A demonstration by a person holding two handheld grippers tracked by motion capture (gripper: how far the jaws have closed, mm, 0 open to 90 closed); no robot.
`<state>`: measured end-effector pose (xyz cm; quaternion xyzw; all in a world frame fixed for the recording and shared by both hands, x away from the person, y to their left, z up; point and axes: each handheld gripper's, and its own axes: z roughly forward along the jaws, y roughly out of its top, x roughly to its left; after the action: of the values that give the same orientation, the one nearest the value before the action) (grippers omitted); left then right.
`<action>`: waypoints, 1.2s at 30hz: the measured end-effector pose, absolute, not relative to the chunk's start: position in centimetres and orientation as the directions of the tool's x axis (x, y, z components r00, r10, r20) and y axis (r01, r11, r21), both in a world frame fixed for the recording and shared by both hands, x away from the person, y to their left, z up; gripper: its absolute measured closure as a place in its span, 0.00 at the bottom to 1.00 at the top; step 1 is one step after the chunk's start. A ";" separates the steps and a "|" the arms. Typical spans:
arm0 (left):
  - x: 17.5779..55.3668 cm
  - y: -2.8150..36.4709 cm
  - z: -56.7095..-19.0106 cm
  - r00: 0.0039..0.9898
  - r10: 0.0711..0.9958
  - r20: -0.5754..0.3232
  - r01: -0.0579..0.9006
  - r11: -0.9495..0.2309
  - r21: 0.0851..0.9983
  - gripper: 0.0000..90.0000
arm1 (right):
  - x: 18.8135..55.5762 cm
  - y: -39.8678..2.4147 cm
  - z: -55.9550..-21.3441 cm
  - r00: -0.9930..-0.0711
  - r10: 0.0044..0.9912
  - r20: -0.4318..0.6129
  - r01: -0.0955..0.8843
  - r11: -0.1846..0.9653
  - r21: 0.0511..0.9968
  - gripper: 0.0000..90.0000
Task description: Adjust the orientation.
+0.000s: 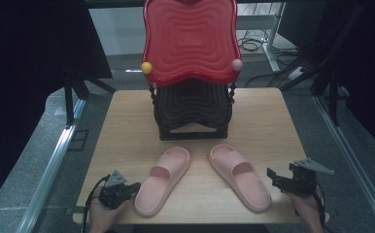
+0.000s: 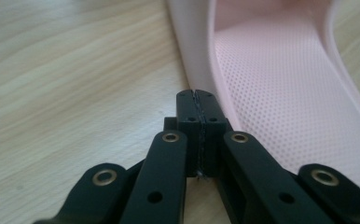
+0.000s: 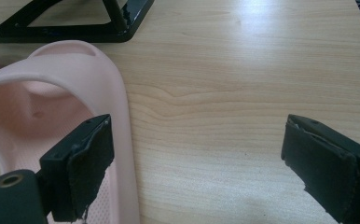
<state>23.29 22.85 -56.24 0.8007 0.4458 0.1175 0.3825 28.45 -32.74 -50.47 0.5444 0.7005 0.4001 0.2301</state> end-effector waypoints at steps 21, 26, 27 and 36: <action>22.9 16.0 -56.1 0.707 0.685 -0.173 0.560 -0.393 0.729 0.99 | 28.3 -32.5 -50.2 -0.306 0.945 0.113 0.577 0.090 0.812 0.10; 23.1 14.8 -56.2 0.708 0.683 -0.180 0.558 -0.384 0.735 0.98 | 28.3 -32.3 -50.3 -0.313 0.943 0.112 0.581 0.097 0.808 0.10; 23.1 14.8 -56.2 0.708 0.683 -0.179 0.557 -0.384 0.736 0.98 | 28.3 -32.3 -50.3 -0.313 0.943 0.112 0.581 0.096 0.808 0.10; 22.8 16.8 -55.1 0.692 0.693 -0.201 0.542 -0.316 0.779 0.93 | 28.1 -32.5 -50.0 -0.305 0.945 0.116 0.576 0.086 0.813 0.10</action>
<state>22.84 16.84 -55.06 0.8066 0.3828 0.0855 0.4422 28.13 -32.52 -50.04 0.5431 0.7003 0.4025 0.2295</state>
